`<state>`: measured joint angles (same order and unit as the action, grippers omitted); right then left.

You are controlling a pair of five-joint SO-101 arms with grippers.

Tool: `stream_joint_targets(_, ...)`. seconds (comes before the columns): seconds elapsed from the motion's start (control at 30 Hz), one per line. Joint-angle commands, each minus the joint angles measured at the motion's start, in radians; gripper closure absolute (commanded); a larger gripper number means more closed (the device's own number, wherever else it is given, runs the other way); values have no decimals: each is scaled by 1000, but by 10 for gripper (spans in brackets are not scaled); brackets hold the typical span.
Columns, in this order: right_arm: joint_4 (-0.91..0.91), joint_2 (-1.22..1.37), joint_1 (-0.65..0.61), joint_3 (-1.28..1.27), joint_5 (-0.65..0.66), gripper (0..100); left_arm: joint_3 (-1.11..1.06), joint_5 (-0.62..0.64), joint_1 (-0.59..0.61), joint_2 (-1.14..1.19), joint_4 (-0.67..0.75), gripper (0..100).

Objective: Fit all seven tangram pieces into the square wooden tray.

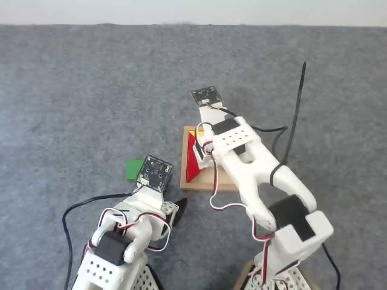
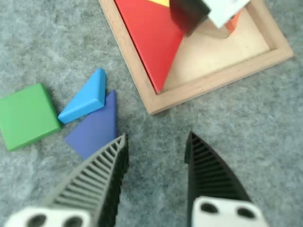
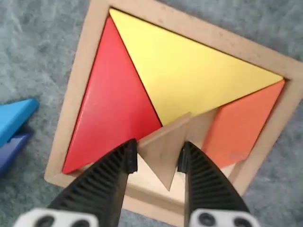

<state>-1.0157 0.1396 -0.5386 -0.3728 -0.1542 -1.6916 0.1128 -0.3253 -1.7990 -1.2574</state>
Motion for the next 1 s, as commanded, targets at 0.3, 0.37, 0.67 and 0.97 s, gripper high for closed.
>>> stream_joint_targets(0.3, 5, 8, 47, 83, -3, 880, 8, -3, -5, -18, -6, 804)
stream_joint_targets(0.37, 5, 12, 45, 81, -3, 880, 8, -3, -5, -18, -6, 804)
stream_joint_targets(0.67, 4, 13, 42, 80, 17, 770, 8, -3, -5, -18, -6, 804)
stream_joint_targets(0.97, 4, 2, 47, 83, 23, 750, 8, -3, -5, -18, -6, 804)
